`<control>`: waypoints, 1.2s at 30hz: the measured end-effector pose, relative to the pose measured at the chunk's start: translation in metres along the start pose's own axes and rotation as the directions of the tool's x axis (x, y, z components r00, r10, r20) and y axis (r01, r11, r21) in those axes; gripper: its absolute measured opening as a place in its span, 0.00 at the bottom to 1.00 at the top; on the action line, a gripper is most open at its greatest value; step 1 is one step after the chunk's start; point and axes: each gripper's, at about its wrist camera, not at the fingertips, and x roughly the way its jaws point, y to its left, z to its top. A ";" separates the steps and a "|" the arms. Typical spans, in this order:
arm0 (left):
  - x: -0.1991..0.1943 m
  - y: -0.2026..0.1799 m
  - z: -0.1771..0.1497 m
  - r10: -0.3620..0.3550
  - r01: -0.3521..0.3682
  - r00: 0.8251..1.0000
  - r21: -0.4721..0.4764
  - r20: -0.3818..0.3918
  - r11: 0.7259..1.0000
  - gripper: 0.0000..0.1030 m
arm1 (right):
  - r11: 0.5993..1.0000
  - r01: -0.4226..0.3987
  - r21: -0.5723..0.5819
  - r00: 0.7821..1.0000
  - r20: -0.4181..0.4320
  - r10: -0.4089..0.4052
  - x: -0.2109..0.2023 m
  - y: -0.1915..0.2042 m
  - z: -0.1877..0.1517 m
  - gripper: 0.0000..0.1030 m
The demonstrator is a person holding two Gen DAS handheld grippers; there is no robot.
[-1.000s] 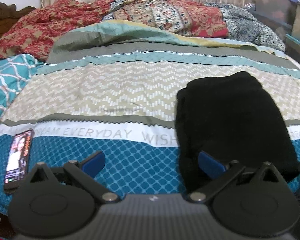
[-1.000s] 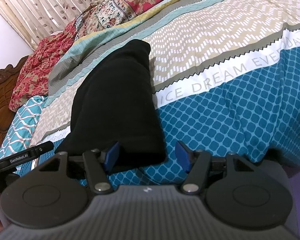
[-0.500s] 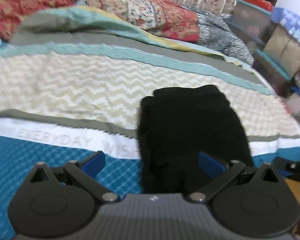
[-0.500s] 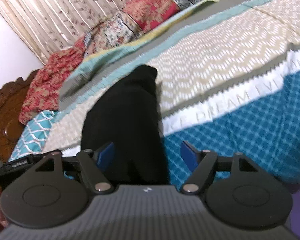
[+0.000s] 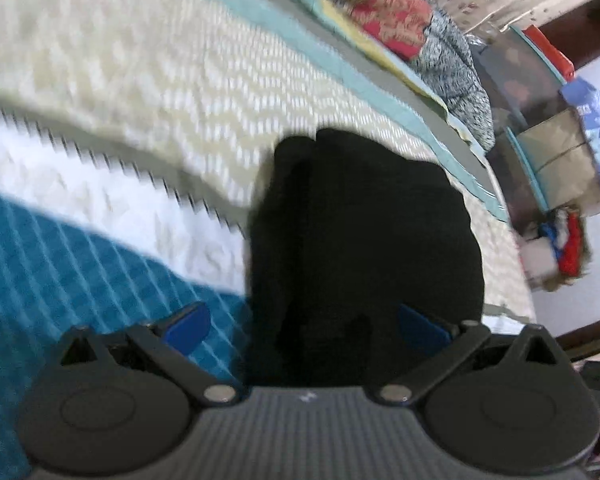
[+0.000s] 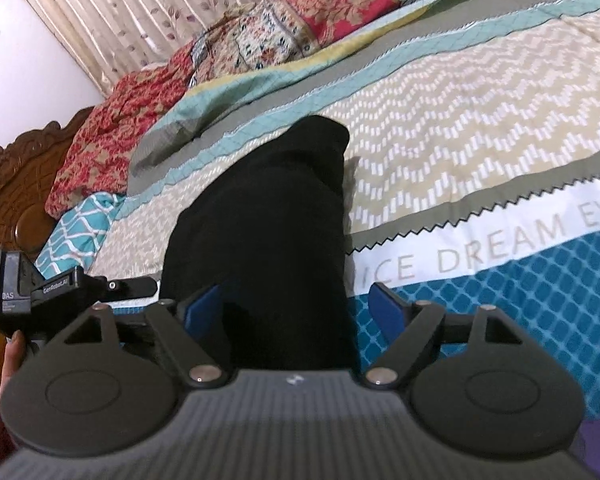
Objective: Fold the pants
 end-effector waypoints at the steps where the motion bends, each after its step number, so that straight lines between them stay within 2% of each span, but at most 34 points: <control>1: 0.006 0.003 -0.003 -0.023 0.023 1.000 -0.022 -0.007 0.999 1.00 | 1.000 -0.009 0.006 1.000 -0.010 0.009 0.005 -0.002 0.000 0.82; 4: 0.014 -0.006 -0.007 -0.032 0.032 0.999 0.009 0.018 0.999 0.98 | 0.991 -0.078 0.110 0.995 -0.050 0.084 0.026 -0.012 0.004 0.85; 5: 0.016 -0.011 -0.007 -0.075 0.075 0.997 0.005 0.007 0.997 0.84 | 0.981 -0.107 0.164 0.989 -0.080 0.121 0.034 -0.015 0.005 0.84; 6: 0.016 -0.014 -0.007 -0.102 0.102 0.995 -0.010 0.002 0.995 0.82 | 0.968 -0.137 0.212 0.981 -0.106 0.162 0.039 -0.017 0.006 0.75; 7: 0.014 -0.018 -0.005 -0.098 0.098 0.995 -0.011 0.009 0.995 0.76 | 0.960 -0.153 0.235 0.976 -0.117 0.185 0.040 -0.015 0.008 0.67; 8: 0.010 -0.024 -0.003 -0.097 0.097 0.995 0.005 0.015 0.995 0.60 | 0.959 -0.171 0.227 0.972 -0.118 0.201 0.036 -0.012 0.012 0.61; 10: -0.001 -0.037 0.005 -0.121 0.121 0.992 0.032 0.022 0.992 0.54 | 0.954 -0.216 0.207 0.964 -0.110 0.242 0.025 -0.004 0.021 0.42; 14: -0.018 -0.072 0.028 -0.145 0.134 0.987 0.131 0.076 0.982 0.54 | 0.960 -0.256 0.111 0.964 -0.049 0.263 0.003 0.022 0.044 0.39; 18: -0.029 -0.101 0.065 -0.178 0.143 0.973 0.220 0.148 0.965 0.54 | 0.964 -0.265 -0.016 0.962 0.062 0.266 -0.007 0.044 0.078 0.39; 21: -0.029 -0.118 0.100 -0.198 0.139 0.958 0.271 0.207 0.953 0.55 | 0.959 -0.271 -0.089 0.951 0.128 0.280 0.000 0.051 0.110 0.39; 24: -0.018 -0.128 0.135 -0.189 0.101 0.947 0.316 0.261 0.943 0.56 | 0.955 -0.252 -0.158 0.942 0.186 0.280 0.022 0.052 0.141 0.39; 27: 0.009 -0.127 0.171 -0.156 0.054 0.941 0.324 0.299 0.945 0.56 | 0.953 -0.213 -0.215 0.941 0.217 0.260 0.052 0.048 0.169 0.39; 30: 0.042 -0.112 0.198 -0.119 0.021 0.941 0.298 0.315 0.954 0.56 | 0.960 -0.180 -0.214 0.947 0.227 0.228 0.089 0.032 0.184 0.39; 34: 0.092 -0.082 0.217 -0.043 -0.027 0.958 0.238 0.284 0.971 0.56 | 0.980 -0.125 -0.156 0.970 0.190 0.154 0.138 0.007 0.186 0.39; 36: 0.121 -0.066 0.221 0.037 -0.089 0.970 0.207 0.239 0.974 0.56 | 0.990 -0.066 -0.127 0.986 0.143 0.084 0.163 -0.003 0.181 0.40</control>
